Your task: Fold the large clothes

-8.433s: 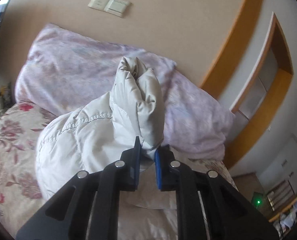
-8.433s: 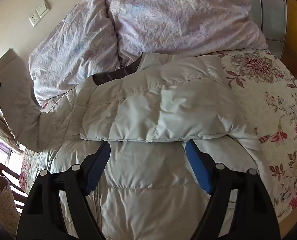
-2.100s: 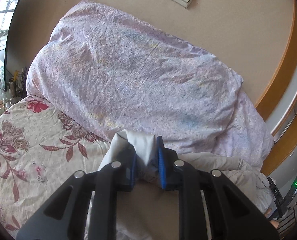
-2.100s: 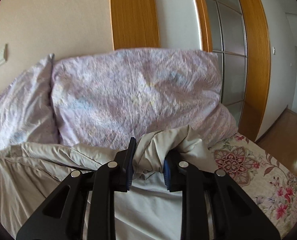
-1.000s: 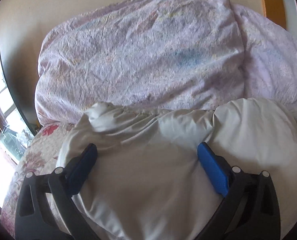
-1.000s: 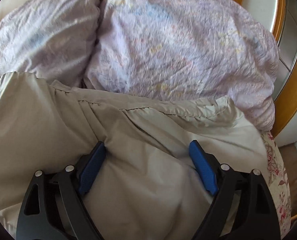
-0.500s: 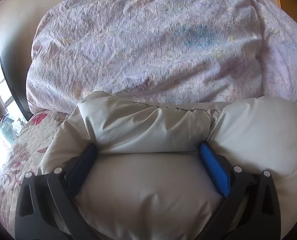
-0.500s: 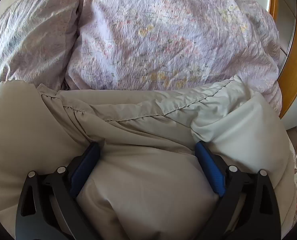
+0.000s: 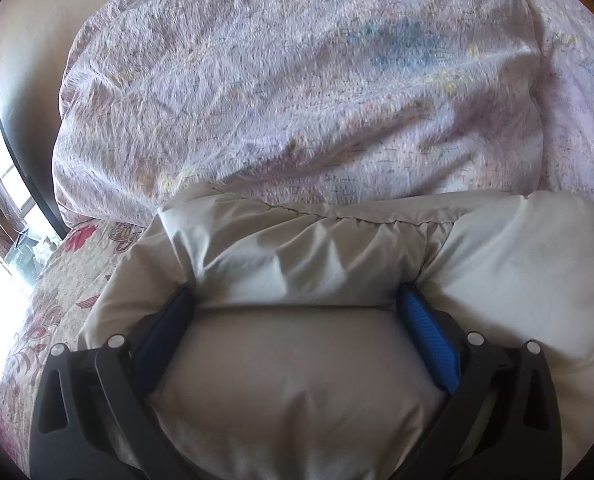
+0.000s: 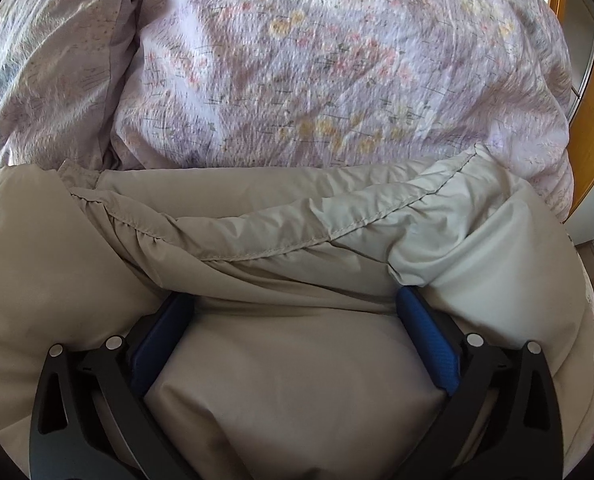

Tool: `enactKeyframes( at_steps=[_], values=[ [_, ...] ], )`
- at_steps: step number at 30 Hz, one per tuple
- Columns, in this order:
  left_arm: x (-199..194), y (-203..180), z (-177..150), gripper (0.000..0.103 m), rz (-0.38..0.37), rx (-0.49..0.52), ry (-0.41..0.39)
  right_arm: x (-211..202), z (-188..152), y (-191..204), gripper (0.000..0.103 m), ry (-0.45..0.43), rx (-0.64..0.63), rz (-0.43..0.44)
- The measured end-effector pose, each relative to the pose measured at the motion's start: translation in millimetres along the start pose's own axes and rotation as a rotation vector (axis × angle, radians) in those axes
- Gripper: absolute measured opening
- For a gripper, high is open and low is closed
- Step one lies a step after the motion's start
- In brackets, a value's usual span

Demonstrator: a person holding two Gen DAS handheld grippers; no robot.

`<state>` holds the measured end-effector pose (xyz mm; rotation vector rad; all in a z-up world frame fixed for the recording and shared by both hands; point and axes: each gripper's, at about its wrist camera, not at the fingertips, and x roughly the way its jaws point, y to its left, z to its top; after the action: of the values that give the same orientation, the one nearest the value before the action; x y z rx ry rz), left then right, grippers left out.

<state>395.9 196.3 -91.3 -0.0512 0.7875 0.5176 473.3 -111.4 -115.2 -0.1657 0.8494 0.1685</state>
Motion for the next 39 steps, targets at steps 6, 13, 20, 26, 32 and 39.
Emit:
enactKeyframes(
  at_steps=[6,13,20,26,32,39],
  values=[
    [-61,28,4,0.101,-0.006,0.0,-0.16,-63,11,-37,0.102,-0.153,-0.005,0.009],
    [-36,44,23,0.101,0.107,-0.028,-0.119,-18,15,-70,0.102,-0.067,0.065,-0.073],
    [9,61,10,0.101,0.127,-0.111,0.013,8,9,-76,0.102,-0.046,0.084,-0.055],
    [26,62,8,0.101,0.086,-0.12,0.072,22,10,-81,0.102,-0.016,0.095,-0.031],
    [39,65,6,0.101,0.032,-0.147,0.117,39,11,-93,0.102,0.03,0.119,0.017],
    [50,73,4,0.101,-0.018,-0.177,0.151,61,14,-111,0.102,0.057,0.126,0.033]
  ],
)
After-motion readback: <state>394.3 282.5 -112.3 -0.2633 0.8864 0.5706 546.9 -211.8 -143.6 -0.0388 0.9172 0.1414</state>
